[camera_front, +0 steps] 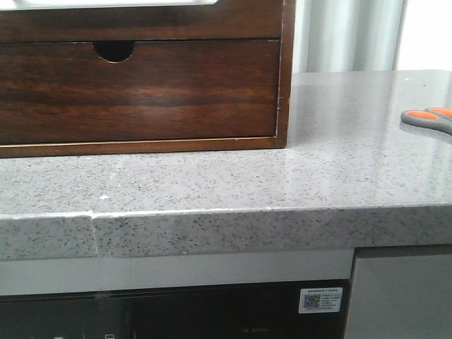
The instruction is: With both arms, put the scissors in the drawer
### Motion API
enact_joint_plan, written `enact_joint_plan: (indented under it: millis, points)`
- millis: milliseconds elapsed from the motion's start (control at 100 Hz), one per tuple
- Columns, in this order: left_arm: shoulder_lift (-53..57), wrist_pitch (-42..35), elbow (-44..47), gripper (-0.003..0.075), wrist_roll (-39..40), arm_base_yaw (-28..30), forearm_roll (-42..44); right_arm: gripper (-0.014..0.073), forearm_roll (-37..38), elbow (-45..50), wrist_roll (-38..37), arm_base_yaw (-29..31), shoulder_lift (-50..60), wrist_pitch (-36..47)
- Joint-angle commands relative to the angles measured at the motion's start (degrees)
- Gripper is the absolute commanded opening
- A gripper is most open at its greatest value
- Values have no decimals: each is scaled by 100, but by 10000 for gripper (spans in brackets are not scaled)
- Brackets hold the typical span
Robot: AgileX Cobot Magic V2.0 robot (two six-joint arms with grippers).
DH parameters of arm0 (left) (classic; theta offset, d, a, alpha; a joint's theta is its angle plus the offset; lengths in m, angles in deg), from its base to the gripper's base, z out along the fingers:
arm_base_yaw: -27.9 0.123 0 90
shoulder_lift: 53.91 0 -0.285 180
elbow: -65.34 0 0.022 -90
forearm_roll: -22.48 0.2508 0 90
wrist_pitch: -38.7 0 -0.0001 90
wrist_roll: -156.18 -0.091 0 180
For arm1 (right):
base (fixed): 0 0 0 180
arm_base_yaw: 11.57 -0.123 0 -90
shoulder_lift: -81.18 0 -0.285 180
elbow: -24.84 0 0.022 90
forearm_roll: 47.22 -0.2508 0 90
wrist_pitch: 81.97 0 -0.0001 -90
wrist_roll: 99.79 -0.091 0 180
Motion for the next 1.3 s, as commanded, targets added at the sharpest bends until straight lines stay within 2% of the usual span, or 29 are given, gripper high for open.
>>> enact_joint_plan:
  millis: [0,760,1030,1290]
  points:
    - [193,-343,93,3,51,9,-20,-116,-22,80,18,33,126,145]
    - [193,-354,93,3,51,9,-20,-116,-22,80,18,33,126,145]
    - [193,-430,93,3,51,9,400,-116,-2,80,18,33,126,156]
    - [193,-1126,93,3,51,9,399,-116,-116,80,18,33,126,644]
